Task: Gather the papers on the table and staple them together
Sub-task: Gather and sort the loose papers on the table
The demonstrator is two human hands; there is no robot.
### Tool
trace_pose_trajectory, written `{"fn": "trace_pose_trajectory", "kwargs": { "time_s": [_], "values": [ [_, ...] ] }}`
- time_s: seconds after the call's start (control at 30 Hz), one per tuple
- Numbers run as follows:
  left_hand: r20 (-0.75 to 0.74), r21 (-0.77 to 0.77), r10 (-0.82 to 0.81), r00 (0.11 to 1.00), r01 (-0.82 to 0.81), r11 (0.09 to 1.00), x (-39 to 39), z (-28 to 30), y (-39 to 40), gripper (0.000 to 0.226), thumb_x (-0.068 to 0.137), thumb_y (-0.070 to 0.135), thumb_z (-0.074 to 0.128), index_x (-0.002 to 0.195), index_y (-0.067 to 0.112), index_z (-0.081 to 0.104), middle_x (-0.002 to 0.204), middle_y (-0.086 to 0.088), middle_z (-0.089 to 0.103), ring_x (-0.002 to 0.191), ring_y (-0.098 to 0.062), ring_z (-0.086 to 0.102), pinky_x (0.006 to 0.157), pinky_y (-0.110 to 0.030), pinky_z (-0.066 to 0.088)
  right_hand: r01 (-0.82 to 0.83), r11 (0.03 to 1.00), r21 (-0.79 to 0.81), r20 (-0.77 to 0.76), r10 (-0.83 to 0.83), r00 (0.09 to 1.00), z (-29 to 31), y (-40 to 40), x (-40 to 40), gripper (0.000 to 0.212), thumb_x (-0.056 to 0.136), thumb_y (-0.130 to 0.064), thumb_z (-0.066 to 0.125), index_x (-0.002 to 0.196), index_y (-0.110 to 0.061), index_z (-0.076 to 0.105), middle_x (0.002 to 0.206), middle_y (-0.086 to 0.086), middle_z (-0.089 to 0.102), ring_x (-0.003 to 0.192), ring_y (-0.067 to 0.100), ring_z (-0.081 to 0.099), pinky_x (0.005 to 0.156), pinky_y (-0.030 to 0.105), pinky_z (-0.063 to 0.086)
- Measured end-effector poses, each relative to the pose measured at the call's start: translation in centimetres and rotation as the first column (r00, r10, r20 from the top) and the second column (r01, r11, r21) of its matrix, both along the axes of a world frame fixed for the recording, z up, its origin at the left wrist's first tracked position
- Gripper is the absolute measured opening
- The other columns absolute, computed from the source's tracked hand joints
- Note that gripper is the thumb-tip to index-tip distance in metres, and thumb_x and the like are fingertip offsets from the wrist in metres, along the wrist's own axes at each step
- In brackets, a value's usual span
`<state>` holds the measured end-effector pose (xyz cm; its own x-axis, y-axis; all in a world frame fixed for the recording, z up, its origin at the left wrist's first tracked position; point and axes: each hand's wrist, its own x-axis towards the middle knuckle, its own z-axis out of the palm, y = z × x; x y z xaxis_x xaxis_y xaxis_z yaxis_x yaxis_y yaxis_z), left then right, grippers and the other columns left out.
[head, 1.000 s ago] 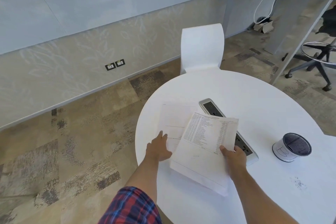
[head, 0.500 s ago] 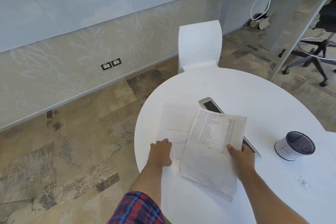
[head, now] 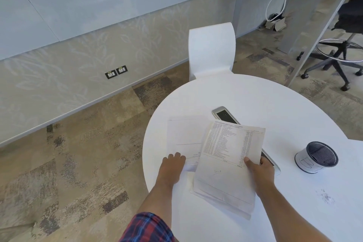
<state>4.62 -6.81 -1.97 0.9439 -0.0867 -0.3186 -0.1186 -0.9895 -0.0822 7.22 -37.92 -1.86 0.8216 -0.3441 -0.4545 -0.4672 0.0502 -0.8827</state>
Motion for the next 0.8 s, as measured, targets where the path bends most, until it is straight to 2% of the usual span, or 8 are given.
{"fn": "trace_pose_trajectory", "kwargs": {
  "time_s": [0.2,0.27,0.33,0.4,0.53,0.67,0.73,0.8],
  "values": [
    [0.074,-0.029,-0.001,0.997,0.003,1.000,-0.4,-0.7,0.8,0.054,0.082,-0.008,0.055,0.130,0.013,0.049,0.126,-0.007,0.052,0.111,-0.029,0.053,0.083,-0.037,0.043,-0.001,1.000,-0.005,-0.005,0.001,1.000,-0.3,-0.4,0.3,0.025,0.089,-0.014,0.079,0.109,-0.004,0.069,0.102,0.012,0.076,0.085,0.031,0.073,0.074,0.037,0.057],
    [0.162,-0.063,0.030,0.986,-0.020,0.998,-0.2,-0.4,1.2,0.046,0.077,-0.005,0.060,0.118,0.016,0.058,0.113,-0.003,0.060,0.104,-0.027,0.057,0.079,-0.035,0.042,-0.001,1.000,0.001,-0.010,0.001,1.000,-0.2,-0.6,0.4,0.026,0.089,-0.014,0.079,0.112,-0.005,0.070,0.103,0.011,0.077,0.088,0.031,0.074,0.076,0.038,0.058],
    [0.245,-0.100,0.070,0.967,-0.047,0.994,0.1,-0.2,1.8,0.040,0.061,-0.003,0.073,0.093,0.019,0.066,0.088,0.002,0.065,0.083,-0.023,0.059,0.068,-0.032,0.042,0.007,1.000,0.011,-0.014,-0.007,1.000,-0.3,-0.7,0.2,0.027,0.089,-0.014,0.079,0.113,-0.006,0.070,0.104,0.010,0.077,0.090,0.032,0.074,0.078,0.039,0.059],
    [0.333,-0.127,0.110,0.936,-0.071,0.989,0.6,0.0,2.4,0.035,0.056,0.000,0.073,0.084,0.020,0.067,0.079,0.005,0.064,0.078,-0.022,0.059,0.067,-0.032,0.043,0.016,1.000,0.011,-0.014,-0.015,1.000,-0.2,-0.7,0.0,0.027,0.089,-0.013,0.079,0.113,-0.005,0.070,0.104,0.011,0.076,0.087,0.030,0.073,0.074,0.036,0.058],
    [0.440,-0.226,0.179,0.880,-0.084,0.970,2.0,1.6,3.5,0.031,0.067,0.000,0.064,0.093,0.016,0.069,0.085,0.002,0.066,0.082,-0.024,0.063,0.079,-0.035,0.045,0.025,1.000,0.015,-0.018,-0.024,1.000,0.2,-0.1,-0.2,0.026,0.090,-0.011,0.077,0.113,-0.003,0.068,0.103,0.012,0.075,0.083,0.028,0.070,0.069,0.030,0.054],
    [0.452,-0.377,0.322,0.832,-0.149,0.914,3.9,3.5,3.8,0.034,0.078,-0.001,0.061,0.109,0.010,0.068,0.092,-0.005,0.068,0.077,-0.029,0.066,0.070,-0.039,0.052,0.034,0.999,0.022,-0.020,-0.033,0.999,0.8,0.4,0.0,0.024,0.091,-0.011,0.077,0.111,-0.003,0.067,0.102,0.011,0.073,0.080,0.025,0.069,0.065,0.029,0.052],
    [0.451,-0.478,0.413,0.792,-0.176,0.860,4.7,4.2,3.9,0.034,0.087,0.004,0.055,0.118,0.011,0.064,0.103,-0.008,0.067,0.080,-0.032,0.068,0.067,-0.041,0.056,0.047,0.999,0.023,-0.013,-0.047,0.999,1.1,0.7,0.1,0.023,0.091,-0.010,0.075,0.112,-0.005,0.067,0.101,0.009,0.072,0.078,0.021,0.068,0.063,0.027,0.050],
    [0.401,-0.628,0.542,0.738,-0.210,0.749,5.2,5.3,3.8,0.034,0.095,0.008,0.051,0.128,0.012,0.060,0.118,-0.008,0.065,0.095,-0.030,0.067,0.079,-0.038,0.056,0.056,0.998,0.018,-0.009,-0.056,0.998,1.3,0.7,0.3,0.024,0.092,-0.009,0.075,0.114,-0.005,0.066,0.100,0.009,0.072,0.077,0.019,0.068,0.062,0.027,0.049]
  ]
}}
